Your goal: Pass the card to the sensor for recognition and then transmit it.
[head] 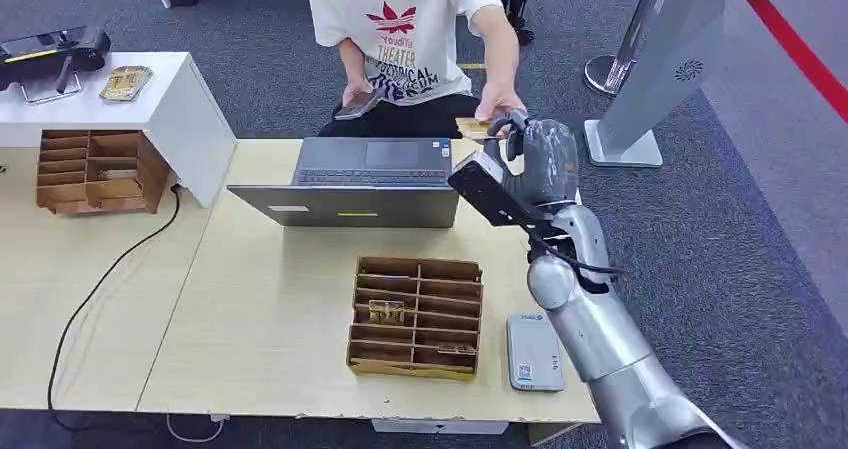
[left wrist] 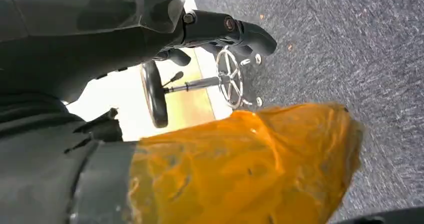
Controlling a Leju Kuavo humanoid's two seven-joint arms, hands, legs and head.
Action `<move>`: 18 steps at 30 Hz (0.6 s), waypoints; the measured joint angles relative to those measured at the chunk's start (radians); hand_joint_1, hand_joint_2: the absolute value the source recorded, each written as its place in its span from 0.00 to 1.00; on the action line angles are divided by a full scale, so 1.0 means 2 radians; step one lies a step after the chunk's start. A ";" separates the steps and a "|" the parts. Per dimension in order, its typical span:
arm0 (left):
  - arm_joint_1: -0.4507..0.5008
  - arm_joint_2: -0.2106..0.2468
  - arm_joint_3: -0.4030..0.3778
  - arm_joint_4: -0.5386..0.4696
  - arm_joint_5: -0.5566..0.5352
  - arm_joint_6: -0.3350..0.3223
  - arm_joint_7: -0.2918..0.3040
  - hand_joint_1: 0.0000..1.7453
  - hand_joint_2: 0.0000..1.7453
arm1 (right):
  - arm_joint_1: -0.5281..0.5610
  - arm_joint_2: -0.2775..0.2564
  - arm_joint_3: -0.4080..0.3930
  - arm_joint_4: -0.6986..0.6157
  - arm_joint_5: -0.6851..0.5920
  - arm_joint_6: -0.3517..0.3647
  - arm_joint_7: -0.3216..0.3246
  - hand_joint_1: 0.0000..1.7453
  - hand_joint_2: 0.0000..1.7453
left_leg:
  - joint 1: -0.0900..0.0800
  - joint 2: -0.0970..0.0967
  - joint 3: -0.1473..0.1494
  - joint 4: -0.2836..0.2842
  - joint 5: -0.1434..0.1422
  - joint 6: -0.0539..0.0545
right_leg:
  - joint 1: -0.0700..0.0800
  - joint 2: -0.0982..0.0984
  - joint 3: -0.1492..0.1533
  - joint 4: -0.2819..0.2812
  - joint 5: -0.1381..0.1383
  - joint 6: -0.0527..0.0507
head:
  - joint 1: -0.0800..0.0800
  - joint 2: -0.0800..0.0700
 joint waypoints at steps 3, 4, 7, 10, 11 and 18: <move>0.000 0.001 -0.004 0.000 -0.003 -0.002 0.000 0.00 0.00 | -0.016 0.003 0.001 0.028 0.032 -0.011 0.009 1.00 1.00 | 0.000 0.000 0.000 0.000 0.000 0.000 | 0.000 0.000 0.000 0.000 0.000 0.000 | 0.000 0.000; 0.000 0.001 -0.005 0.000 -0.003 -0.002 0.000 0.00 0.00 | -0.018 0.003 0.001 0.035 0.036 -0.014 0.011 1.00 1.00 | 0.000 0.000 0.000 0.000 0.000 0.000 | 0.000 0.000 0.000 0.000 0.000 0.000 | 0.000 0.000; 0.000 0.002 -0.006 0.000 -0.004 -0.003 0.000 0.00 0.00 | -0.023 0.004 0.001 0.050 0.044 -0.017 0.012 1.00 1.00 | 0.000 0.000 0.000 0.000 0.000 0.000 | 0.000 0.000 0.000 0.000 0.000 0.000 | 0.000 0.000; 0.000 0.003 -0.006 0.000 -0.004 -0.003 0.000 0.00 0.00 | -0.027 0.004 0.002 0.064 0.071 -0.026 0.020 0.00 1.00 | 0.000 0.000 0.000 0.000 0.000 0.000 | 0.000 0.000 0.000 0.000 0.000 0.000 | 0.000 0.000; 0.000 0.004 -0.006 0.000 -0.004 -0.003 0.000 0.00 0.00 | -0.029 0.004 0.002 0.067 0.079 -0.027 0.021 0.00 1.00 | 0.000 0.000 0.000 0.000 0.000 0.000 | 0.000 0.000 0.000 0.000 0.000 0.000 | 0.000 0.000; 0.000 0.003 -0.006 0.000 0.000 -0.002 0.000 0.00 0.00 | -0.028 0.010 0.006 0.086 0.097 -0.016 0.023 0.00 1.00 | 0.000 0.000 0.000 0.000 0.000 0.000 | 0.000 0.000 0.000 0.000 0.000 0.000 | 0.000 0.000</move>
